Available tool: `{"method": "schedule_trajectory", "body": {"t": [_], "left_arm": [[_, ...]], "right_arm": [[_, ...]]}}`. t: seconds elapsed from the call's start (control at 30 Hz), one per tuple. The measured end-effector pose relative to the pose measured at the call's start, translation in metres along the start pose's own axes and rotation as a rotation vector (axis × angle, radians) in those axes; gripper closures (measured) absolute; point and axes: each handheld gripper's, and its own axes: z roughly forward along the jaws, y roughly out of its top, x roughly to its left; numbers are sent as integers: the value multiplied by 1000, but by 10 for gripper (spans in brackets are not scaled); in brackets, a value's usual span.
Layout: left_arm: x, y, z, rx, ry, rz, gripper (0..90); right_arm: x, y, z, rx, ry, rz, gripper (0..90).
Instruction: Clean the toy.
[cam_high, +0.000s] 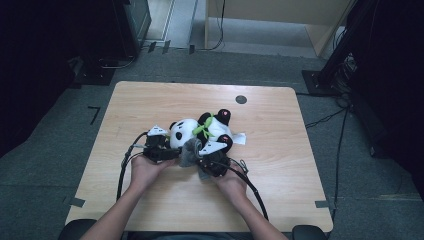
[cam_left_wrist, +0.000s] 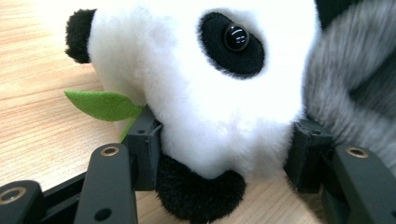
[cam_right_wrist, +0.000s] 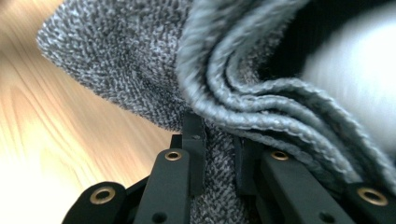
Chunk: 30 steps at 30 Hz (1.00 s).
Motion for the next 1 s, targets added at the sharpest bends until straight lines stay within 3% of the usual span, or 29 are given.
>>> {"method": "schedule_trajectory", "body": {"t": [0.1,0.23,0.37,0.6,1.0], "left_arm": [[2,0,0,0,-4,7,415],[2,0,0,1,0,17,424],[3,0,0,3,-3,15,429],[5,0,0,2,-11,-3,433],[3,0,1,9,-1,24,437]], "right_arm": [[-6,-5,-5,51,-17,-10,795],[-19,-4,-19,37,-2,49,795],[-29,-3,-29,39,-4,63,795],[-44,0,-49,11,-26,88,793],[-74,-5,-79,-49,-95,155,792]]}}
